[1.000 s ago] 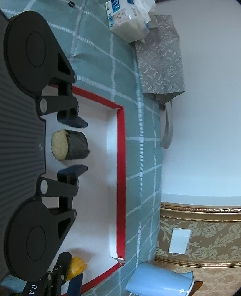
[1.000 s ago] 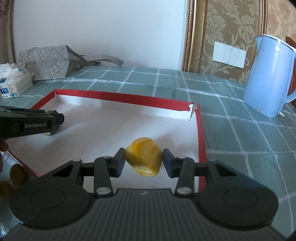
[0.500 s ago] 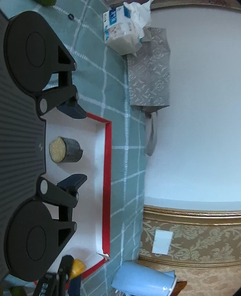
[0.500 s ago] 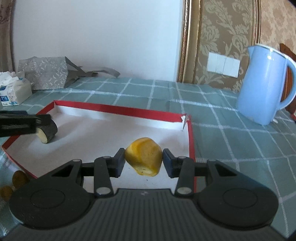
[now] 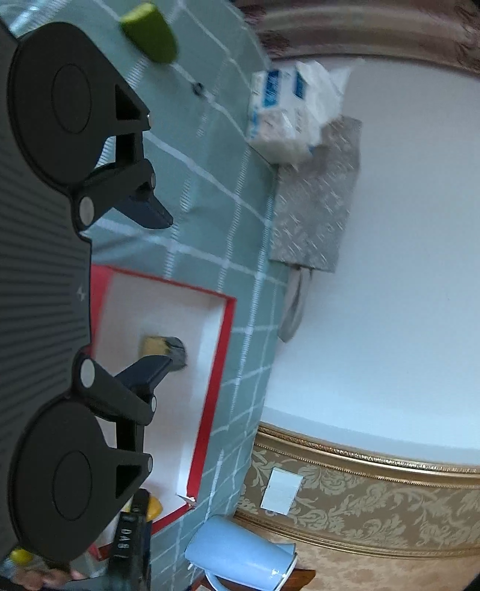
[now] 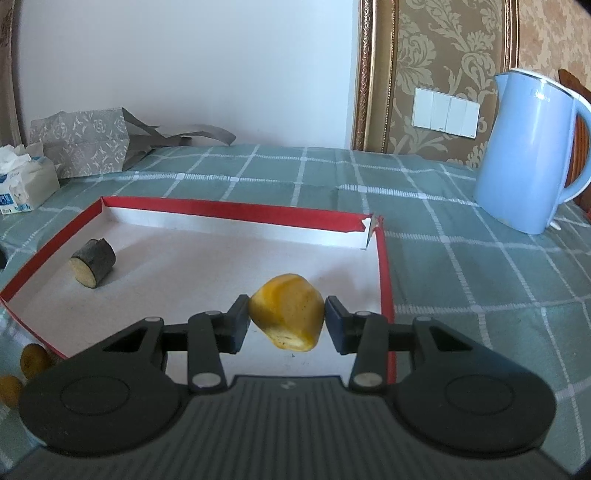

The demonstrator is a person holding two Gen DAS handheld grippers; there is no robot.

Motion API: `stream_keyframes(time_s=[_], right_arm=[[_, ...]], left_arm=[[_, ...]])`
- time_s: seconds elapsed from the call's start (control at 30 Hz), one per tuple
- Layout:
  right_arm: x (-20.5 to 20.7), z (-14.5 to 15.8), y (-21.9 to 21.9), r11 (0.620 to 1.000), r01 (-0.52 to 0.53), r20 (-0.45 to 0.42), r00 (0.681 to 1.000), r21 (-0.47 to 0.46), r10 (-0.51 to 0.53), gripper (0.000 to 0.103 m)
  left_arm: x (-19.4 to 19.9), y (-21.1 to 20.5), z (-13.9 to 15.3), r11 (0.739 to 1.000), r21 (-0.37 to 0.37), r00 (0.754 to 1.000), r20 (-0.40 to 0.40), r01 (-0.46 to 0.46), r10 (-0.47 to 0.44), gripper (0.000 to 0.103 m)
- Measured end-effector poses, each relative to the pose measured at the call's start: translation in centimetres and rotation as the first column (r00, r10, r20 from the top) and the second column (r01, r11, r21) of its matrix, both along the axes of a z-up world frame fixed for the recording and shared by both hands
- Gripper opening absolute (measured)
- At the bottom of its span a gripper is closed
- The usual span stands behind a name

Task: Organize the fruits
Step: 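Drop the eggplant into the tray with the left tool while the right tool carries fruit, then lower the yellow fruit into the red tray and open the right tool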

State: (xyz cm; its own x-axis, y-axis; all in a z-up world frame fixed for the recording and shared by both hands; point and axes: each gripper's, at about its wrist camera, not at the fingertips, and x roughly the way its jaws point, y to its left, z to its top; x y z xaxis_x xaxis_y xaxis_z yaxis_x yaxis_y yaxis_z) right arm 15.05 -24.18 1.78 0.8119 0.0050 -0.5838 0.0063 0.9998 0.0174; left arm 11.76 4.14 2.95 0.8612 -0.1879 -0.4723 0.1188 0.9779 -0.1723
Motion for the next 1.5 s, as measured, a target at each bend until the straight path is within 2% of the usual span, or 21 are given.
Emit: stream_keyframes(time_s=[0.27,0.4,0.63,0.67,0.73,0.8,0.97,1.13,1.23,1.4,1.5], right_arm=[[0.5,-0.3,-0.6,1.000,0.021,-0.019,1.000,0.013,-0.021,0.042],[0.6,-0.5,-0.5,1.000,0.023,-0.027,0.999,0.007,-0.023,0.042],[1.0,-0.8,-0.6,1.000,0.023,-0.050,0.998,0.006,-0.023,0.043],[1.0,-0.8,-0.6,1.000,0.020,-0.050,0.999,0.006,-0.020,0.044],[0.7,-0.6,-0.6,1.000,0.031,-0.029,0.999,-0.005,-0.031,0.062],[0.3,-0.1,-0.7,0.999,0.047,0.005,0.999,-0.020,-0.047,0.073],[-1.4,1.4,-2.3,0.996,0.082,0.065,0.994,0.028,-0.083,0.074],[-3.7,1.8,-4.9,0.983,0.152,0.106,0.981,0.108,-0.163,0.083],[-5.6,1.7,-6.0,0.976,0.140,0.118,0.980,0.166,-0.161,0.087],[-10.4,0.3,-6.1,0.977,0.203,0.182,0.960,0.068,-0.212,0.087],[-12.1,-0.8,-6.6,0.974,0.204,0.156,0.964,0.094,-0.217,0.087]], left_arm=[[-2.5,2.4,-1.6,1.000,-0.005,0.999,-0.045,0.004,-0.004,0.078],[-2.6,3.1,-2.0,0.999,-0.043,0.997,-0.076,0.030,-0.033,0.078],[-2.8,2.2,-2.2,0.999,-0.008,0.996,-0.076,0.049,-0.050,0.078],[-2.8,2.1,-2.2,0.998,-0.003,0.995,-0.077,0.055,-0.056,0.079],[-2.7,1.8,-2.2,0.998,0.005,0.995,-0.078,0.064,-0.063,0.079],[-2.8,1.6,-2.3,0.997,0.017,0.994,-0.079,0.071,-0.070,0.079],[-3.0,1.4,-2.3,0.997,0.021,0.995,-0.067,0.077,-0.076,0.079],[-2.9,1.5,-2.3,0.997,0.025,0.995,-0.071,0.068,-0.066,0.079],[-3.0,1.3,-2.3,0.997,0.039,0.996,-0.064,0.061,-0.059,0.079],[-3.4,1.0,-2.3,0.996,0.065,0.997,-0.049,0.065,-0.062,0.081],[-3.5,0.7,-2.3,0.994,0.075,0.996,-0.047,0.073,-0.070,0.083]])
